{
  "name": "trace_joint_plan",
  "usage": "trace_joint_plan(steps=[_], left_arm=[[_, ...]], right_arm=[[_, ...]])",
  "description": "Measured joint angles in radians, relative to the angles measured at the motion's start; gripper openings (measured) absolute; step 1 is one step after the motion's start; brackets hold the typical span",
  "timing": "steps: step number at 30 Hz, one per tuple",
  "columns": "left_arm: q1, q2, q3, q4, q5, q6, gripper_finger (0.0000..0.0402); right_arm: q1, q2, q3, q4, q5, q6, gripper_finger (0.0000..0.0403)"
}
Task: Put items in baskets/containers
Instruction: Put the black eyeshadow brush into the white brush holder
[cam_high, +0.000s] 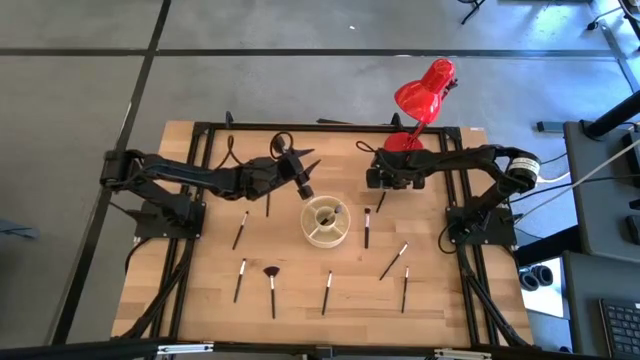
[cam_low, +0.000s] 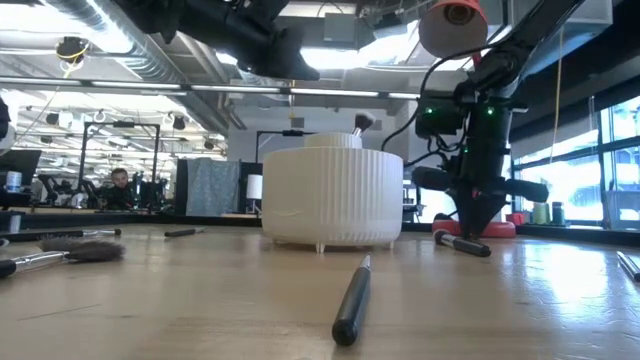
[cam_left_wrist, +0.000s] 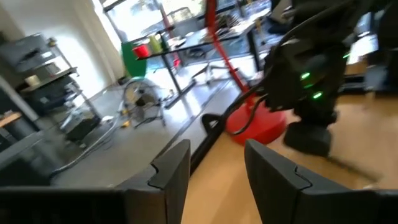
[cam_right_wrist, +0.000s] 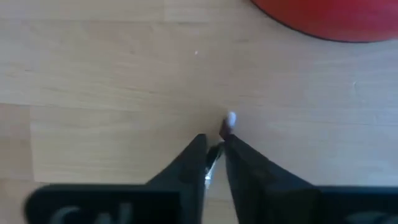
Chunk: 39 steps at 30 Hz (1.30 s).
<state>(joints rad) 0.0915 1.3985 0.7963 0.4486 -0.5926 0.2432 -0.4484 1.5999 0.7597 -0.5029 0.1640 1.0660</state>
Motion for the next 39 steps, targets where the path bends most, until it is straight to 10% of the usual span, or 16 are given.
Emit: trace_joint_plan(steps=[14,21,30,39], left_arm=[[0.047,-0.179,-0.058,-0.345,-0.104,-0.136,0.0145],[0.132,-0.224,-0.184,-0.353,-0.096,-0.204,0.0145],[0.187,-0.256,-0.263,-0.356,0.016,-0.333,0.0144],[0.179,-0.256,-0.278,-0.356,0.027,-0.365,0.0143]], right_arm=[[0.044,-0.179,-0.004,-0.01,-0.008,-0.072,0.0007],[0.245,-0.367,-0.004,0.093,0.214,-0.11,0.0008],[0.516,-0.386,-0.002,0.795,0.535,-0.601,0.0009],[0.594,-0.12,-0.002,1.375,0.53,-0.945,0.0009]])
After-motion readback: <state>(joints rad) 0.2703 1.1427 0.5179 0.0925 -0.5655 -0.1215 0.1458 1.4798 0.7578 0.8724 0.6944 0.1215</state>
